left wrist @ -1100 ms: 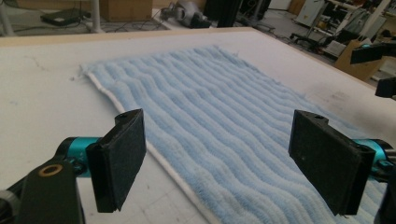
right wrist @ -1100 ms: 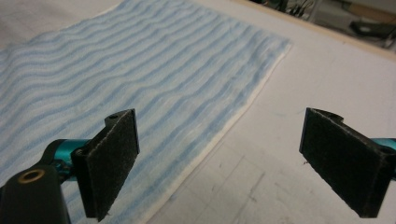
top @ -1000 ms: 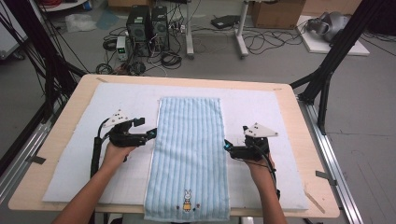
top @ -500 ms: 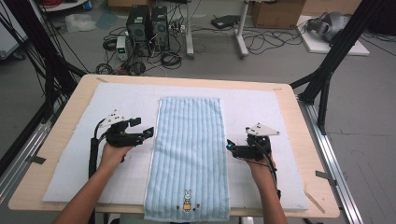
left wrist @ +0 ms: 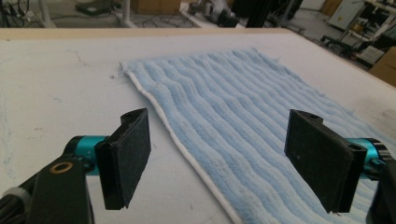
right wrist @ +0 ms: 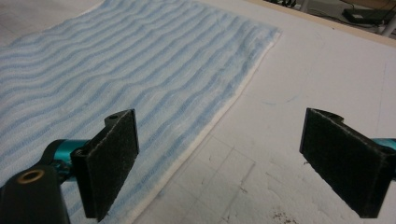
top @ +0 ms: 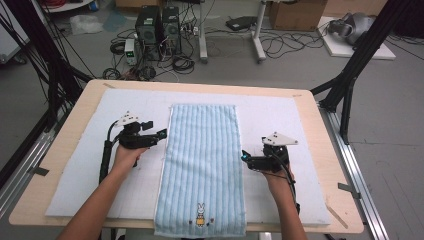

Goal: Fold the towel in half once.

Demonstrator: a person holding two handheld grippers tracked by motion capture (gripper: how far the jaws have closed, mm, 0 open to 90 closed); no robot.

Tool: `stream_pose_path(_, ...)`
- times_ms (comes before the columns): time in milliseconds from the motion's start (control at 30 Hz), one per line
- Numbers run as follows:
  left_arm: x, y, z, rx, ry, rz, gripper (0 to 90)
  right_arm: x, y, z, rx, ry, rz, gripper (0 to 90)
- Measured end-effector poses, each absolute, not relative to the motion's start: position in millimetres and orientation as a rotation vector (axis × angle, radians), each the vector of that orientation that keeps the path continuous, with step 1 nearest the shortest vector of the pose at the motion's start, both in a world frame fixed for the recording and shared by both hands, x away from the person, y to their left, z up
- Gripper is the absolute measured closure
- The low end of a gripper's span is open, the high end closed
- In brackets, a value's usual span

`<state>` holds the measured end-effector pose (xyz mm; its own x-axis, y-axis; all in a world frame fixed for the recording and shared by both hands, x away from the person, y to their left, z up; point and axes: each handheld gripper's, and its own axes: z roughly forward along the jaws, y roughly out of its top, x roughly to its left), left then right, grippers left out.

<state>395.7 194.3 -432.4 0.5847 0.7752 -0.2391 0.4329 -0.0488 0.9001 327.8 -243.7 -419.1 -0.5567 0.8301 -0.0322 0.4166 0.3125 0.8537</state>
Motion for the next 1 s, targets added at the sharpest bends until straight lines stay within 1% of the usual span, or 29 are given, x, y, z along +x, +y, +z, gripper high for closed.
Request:
stream_pose_path(133, 409, 184, -428, 1.703, 1.044, 0.387, 24.9, 328, -243, -420, 1.094, 2.123, 1.159, 11.0)
stream_pose_path(267, 422, 172, -428, 1.765, 1.07, 0.386, 25.2, 328, -242, -421, 1.094, 2.126, 1.164, 11.1)
stream_pose_path(367, 430, 166, -428, 1.779, 1.107, 0.401, 28.2, 328, -241, -421, 1.098, 2.128, 1.158, 11.0)
stream_pose_path(433, 436, 166, -432, 1.754, 1.157, 0.374, 28.8, 328, -240, -421, 1.099, 2.133, 1.152, 11.1)
stream_pose_path(500, 440, 163, -437, 1.796, 1.195, 0.385, 28.8, 329, -240, -422, 1.098, 2.132, 1.152, 11.1)
stream_pose_path(567, 441, 159, -441, 1.836, 1.193, 0.395, 30.3, 329, -239, -423, 1.099, 2.139, 1.147, 11.1)
stream_pose_path(667, 441, 154, -445, 1.892, 1.186, 0.416, 41.1, 330, -239, -423, 1.105, 2.143, 1.147, 11.1)
stream_pose_path(767, 441, 150, -449, 1.913, 1.199, 0.423, 46.9, 330, -240, -424, 1.114, 2.143, 1.152, 11.1)
stream_pose_path(833, 440, 148, -449, 1.933, 1.192, 0.455, 50.2, 330, -240, -423, 1.112, 2.138, 1.153, 11.1)
stream_pose_path(933, 438, 147, -448, 1.974, 1.165, 0.487, 59.9, 331, -241, -424, 1.117, 2.137, 1.154, 11.1)
stream_pose_path(1000, 438, 146, -448, 1.977, 1.162, 0.486, 63.7, 331, -240, -424, 1.119, 2.141, 1.152, 11.1)
